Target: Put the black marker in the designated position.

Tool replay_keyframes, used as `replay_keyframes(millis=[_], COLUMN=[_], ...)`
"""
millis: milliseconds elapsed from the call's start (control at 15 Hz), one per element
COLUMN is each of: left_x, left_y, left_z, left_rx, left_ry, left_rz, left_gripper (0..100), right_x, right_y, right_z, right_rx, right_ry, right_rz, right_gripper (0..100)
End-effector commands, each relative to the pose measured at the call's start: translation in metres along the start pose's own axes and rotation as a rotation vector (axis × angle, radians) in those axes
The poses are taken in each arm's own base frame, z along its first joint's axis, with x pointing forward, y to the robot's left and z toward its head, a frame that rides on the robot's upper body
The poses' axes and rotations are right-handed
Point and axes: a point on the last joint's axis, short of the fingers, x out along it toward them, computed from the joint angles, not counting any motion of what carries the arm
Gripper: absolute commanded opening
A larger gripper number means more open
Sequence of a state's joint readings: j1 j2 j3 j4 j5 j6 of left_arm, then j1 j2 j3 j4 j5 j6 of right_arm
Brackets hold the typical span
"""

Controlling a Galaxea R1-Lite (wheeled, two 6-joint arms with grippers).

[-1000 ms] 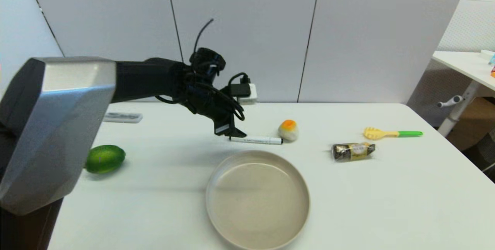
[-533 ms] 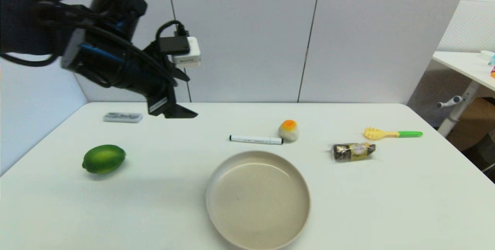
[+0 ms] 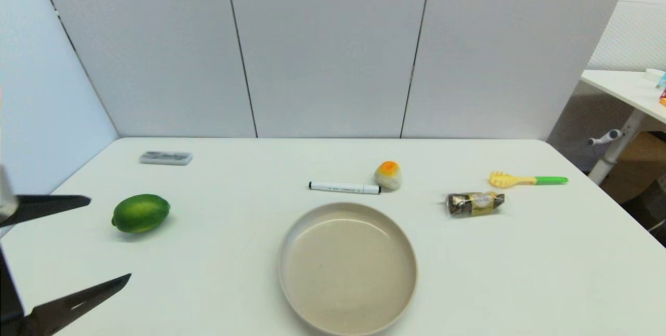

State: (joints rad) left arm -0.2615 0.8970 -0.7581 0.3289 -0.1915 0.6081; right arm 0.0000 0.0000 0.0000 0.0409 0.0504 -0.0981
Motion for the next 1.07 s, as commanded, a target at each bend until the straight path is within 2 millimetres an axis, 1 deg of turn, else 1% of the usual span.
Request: replay_keyframes(millis=[67, 200, 267, 333, 400, 533, 600, 800, 867, 933, 1000, 1067], left_x=[-0.043, -0.042, -0.043, -0.041, -0.035, -0.034, -0.033, -0.026, -0.028, -0.026, -0.024, -0.024], left_y=[-0.055, -0.066, -0.069, -0.078, -0.080, -0.085, -0.090, -0.109, -0.113, -0.115, -0.116, -0.116], left_z=[-0.066, -0.081, -0.084, -0.096, -0.102, -0.107, -0.114, -0.140, -0.144, -0.150, -0.153, -0.153], left_rx=[-0.191, -0.236, -0.240, -0.250, -0.250, -0.251, -0.247, -0.247, -0.267, -0.305, -0.321, -0.334], left_ry=[-0.310, -0.345, -0.351, -0.353, -0.348, -0.350, -0.357, -0.381, -0.388, -0.335, -0.299, -0.301], left_rz=[0.279, 0.340, 0.354, 0.391, 0.387, 0.441, 0.451, 0.478, 0.518, 0.570, 0.566, 0.546], left_gripper=[100, 100, 100, 100, 100, 100, 100, 100, 100, 100, 100, 100], right_x=[0.000, 0.000, 0.000, 0.000, 0.000, 0.000, 0.000, 0.000, 0.000, 0.000, 0.000, 0.000], right_y=[0.000, 0.000, 0.000, 0.000, 0.000, 0.000, 0.000, 0.000, 0.000, 0.000, 0.000, 0.000], right_z=[0.000, 0.000, 0.000, 0.000, 0.000, 0.000, 0.000, 0.000, 0.000, 0.000, 0.000, 0.000], right_rx=[0.000, -0.002, -0.002, -0.002, -0.002, -0.002, 0.000, -0.002, -0.002, -0.002, -0.002, -0.002], right_ry=[0.002, 0.002, 0.002, 0.002, 0.002, 0.002, 0.002, 0.002, 0.002, 0.002, 0.002, 0.002], right_rz=[0.000, 0.000, 0.002, 0.002, 0.002, 0.000, 0.000, 0.000, 0.000, 0.000, 0.000, 0.000], right_gripper=[100, 100, 100, 100, 100, 100, 100, 100, 100, 100, 100, 100])
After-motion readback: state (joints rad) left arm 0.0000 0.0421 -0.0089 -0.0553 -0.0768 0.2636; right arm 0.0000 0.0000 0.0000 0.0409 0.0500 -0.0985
